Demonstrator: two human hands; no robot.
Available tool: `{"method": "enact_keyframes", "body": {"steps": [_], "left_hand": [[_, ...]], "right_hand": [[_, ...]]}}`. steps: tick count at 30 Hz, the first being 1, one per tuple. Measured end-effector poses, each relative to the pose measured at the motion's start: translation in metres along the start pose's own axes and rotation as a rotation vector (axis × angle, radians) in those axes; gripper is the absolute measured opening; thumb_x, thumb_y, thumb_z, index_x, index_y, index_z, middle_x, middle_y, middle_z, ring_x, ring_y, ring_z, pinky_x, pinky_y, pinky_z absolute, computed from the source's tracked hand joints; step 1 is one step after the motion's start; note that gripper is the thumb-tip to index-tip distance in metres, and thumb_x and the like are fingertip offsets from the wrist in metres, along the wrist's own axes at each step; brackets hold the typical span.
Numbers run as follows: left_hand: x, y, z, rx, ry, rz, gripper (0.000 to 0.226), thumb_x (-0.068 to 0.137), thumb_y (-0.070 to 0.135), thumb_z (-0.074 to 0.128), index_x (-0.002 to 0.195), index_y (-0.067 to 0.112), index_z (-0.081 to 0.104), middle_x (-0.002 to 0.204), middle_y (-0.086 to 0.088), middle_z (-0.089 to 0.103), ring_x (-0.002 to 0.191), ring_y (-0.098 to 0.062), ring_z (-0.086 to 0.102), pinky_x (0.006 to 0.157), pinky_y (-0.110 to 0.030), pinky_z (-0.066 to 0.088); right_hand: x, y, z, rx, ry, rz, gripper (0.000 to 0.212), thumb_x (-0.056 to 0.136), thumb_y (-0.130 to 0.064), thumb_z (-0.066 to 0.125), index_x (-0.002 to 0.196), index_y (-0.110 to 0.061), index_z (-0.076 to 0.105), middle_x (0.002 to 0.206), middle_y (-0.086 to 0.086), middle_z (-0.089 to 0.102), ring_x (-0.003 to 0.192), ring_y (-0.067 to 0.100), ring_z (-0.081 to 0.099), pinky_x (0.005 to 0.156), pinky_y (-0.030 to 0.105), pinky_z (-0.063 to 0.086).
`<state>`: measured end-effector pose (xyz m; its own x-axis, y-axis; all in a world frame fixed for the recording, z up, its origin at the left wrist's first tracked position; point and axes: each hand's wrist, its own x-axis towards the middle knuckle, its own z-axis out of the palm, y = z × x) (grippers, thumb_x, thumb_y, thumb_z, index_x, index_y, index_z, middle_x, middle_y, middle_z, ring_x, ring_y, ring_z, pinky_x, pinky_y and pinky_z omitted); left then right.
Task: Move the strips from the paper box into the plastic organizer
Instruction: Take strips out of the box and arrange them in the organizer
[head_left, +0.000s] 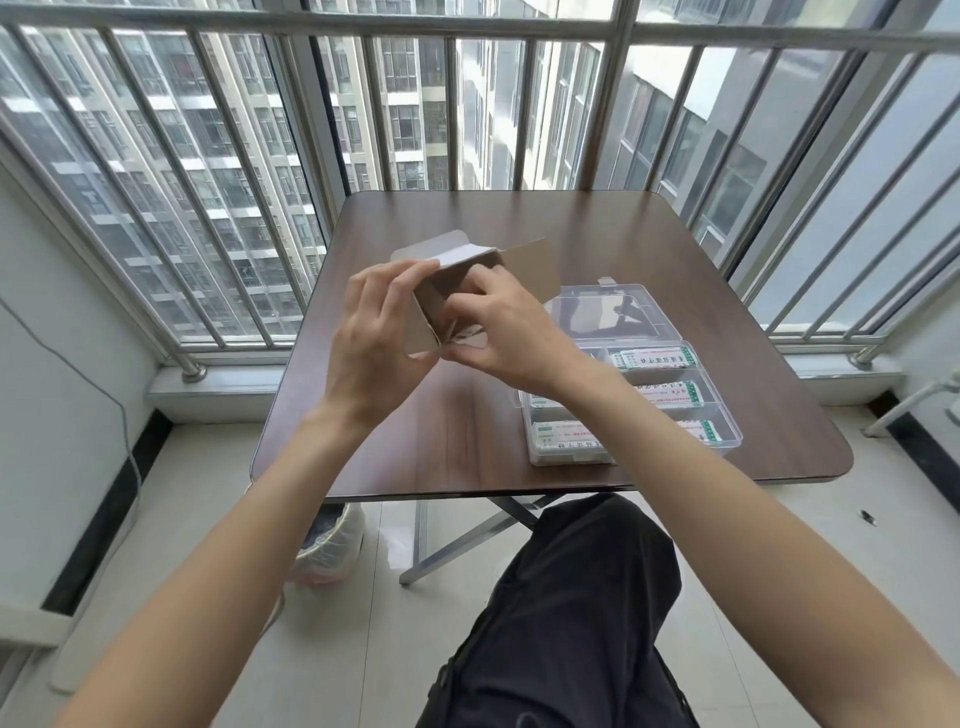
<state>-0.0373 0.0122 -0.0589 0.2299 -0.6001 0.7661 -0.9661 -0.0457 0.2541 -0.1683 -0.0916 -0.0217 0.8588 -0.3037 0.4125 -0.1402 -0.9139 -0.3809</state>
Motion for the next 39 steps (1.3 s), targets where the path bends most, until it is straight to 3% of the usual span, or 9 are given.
{"method": "enact_keyframes", "body": {"steps": [4, 9, 13, 16, 22, 26, 31, 36, 39], "left_hand": [[0.003, 0.002, -0.001, -0.003, -0.004, -0.007, 0.072, 0.064, 0.021, 0.080, 0.128, 0.016, 0.047, 0.121, -0.007, 0.055, 0.110, -0.026, 0.047, 0.084, -0.025, 0.041], [0.005, 0.003, 0.001, -0.007, -0.035, 0.005, 0.073, 0.061, 0.020, 0.078, 0.127, 0.018, 0.047, 0.120, -0.007, 0.055, 0.110, -0.028, 0.049, 0.085, -0.027, 0.042], [0.002, 0.000, 0.003, -0.016, -0.076, -0.015, 0.065, 0.067, 0.036, 0.062, 0.128, 0.018, 0.046, 0.122, -0.007, 0.056, 0.109, -0.029, 0.051, 0.088, -0.026, 0.040], [0.002, -0.002, 0.003, -0.040, -0.114, -0.049, 0.067, 0.069, 0.042, 0.063, 0.129, 0.016, 0.047, 0.123, -0.007, 0.056, 0.108, -0.028, 0.053, 0.087, -0.027, 0.041], [0.005, -0.005, -0.004, -0.118, -0.187, -0.162, 0.077, 0.067, 0.055, 0.067, 0.131, 0.017, 0.050, 0.121, -0.003, 0.058, 0.103, -0.025, 0.055, 0.087, -0.031, 0.043], [0.001, -0.016, -0.003, -0.109, -0.230, -0.216, 0.078, 0.064, 0.030, 0.083, 0.133, 0.017, 0.050, 0.122, -0.003, 0.058, 0.107, -0.025, 0.055, 0.092, -0.037, 0.045], [-0.001, -0.025, -0.002, -0.098, -0.245, -0.283, 0.075, 0.063, 0.035, 0.084, 0.128, 0.017, 0.051, 0.120, -0.003, 0.059, 0.106, -0.023, 0.056, 0.090, -0.035, 0.045], [0.000, -0.022, -0.001, -0.107, -0.252, -0.266, 0.074, 0.064, 0.041, 0.080, 0.129, 0.019, 0.052, 0.124, 0.002, 0.058, 0.110, -0.020, 0.055, 0.091, -0.035, 0.046], [0.000, -0.023, 0.000, -0.119, -0.249, -0.287, 0.076, 0.064, 0.038, 0.082, 0.131, 0.019, 0.051, 0.123, 0.001, 0.059, 0.112, -0.019, 0.055, 0.092, -0.030, 0.044]], "right_hand": [[-0.001, 0.002, 0.001, -0.004, -0.029, 0.005, 0.020, 0.074, -0.022, 0.077, 0.085, -0.010, 0.065, 0.106, 0.010, 0.054, 0.097, 0.025, 0.050, 0.081, 0.032, 0.043], [0.000, 0.001, 0.007, 0.038, -0.057, 0.043, 0.035, 0.078, -0.023, 0.076, 0.098, -0.009, 0.051, 0.092, 0.001, 0.068, 0.086, 0.026, 0.063, 0.072, 0.042, 0.049], [0.000, 0.006, 0.010, 0.148, -0.027, 0.037, 0.044, 0.075, -0.014, 0.076, 0.111, -0.011, 0.053, 0.092, -0.002, 0.071, 0.085, 0.024, 0.067, 0.075, 0.043, 0.053], [0.000, 0.010, 0.009, 0.207, 0.001, 0.010, 0.037, 0.075, -0.009, 0.074, 0.110, -0.014, 0.062, 0.087, -0.002, 0.071, 0.080, 0.015, 0.067, 0.076, 0.041, 0.054], [0.003, 0.011, -0.003, 0.404, 0.050, 0.028, 0.017, 0.075, -0.007, 0.076, 0.091, -0.010, 0.072, 0.080, 0.002, 0.072, 0.069, 0.005, 0.065, 0.070, 0.022, 0.054], [0.009, 0.011, -0.004, 0.407, 0.119, 0.035, 0.005, 0.078, -0.005, 0.073, 0.080, -0.009, 0.072, 0.076, 0.002, 0.071, 0.070, 0.008, 0.066, 0.069, 0.020, 0.052], [0.020, 0.019, 0.004, 0.335, 0.250, 0.118, 0.004, 0.077, -0.011, 0.074, 0.081, -0.010, 0.072, 0.075, 0.003, 0.070, 0.065, 0.014, 0.065, 0.065, 0.025, 0.053], [0.026, 0.016, 0.014, 0.374, 0.083, 0.111, 0.021, 0.076, -0.010, 0.075, 0.096, -0.010, 0.070, 0.081, 0.004, 0.072, 0.072, 0.013, 0.068, 0.077, 0.027, 0.055], [0.029, 0.015, 0.015, 0.375, 0.167, 0.112, 0.019, 0.076, -0.009, 0.075, 0.094, -0.009, 0.071, 0.080, -0.001, 0.071, 0.069, 0.004, 0.065, 0.074, 0.017, 0.052]]}}
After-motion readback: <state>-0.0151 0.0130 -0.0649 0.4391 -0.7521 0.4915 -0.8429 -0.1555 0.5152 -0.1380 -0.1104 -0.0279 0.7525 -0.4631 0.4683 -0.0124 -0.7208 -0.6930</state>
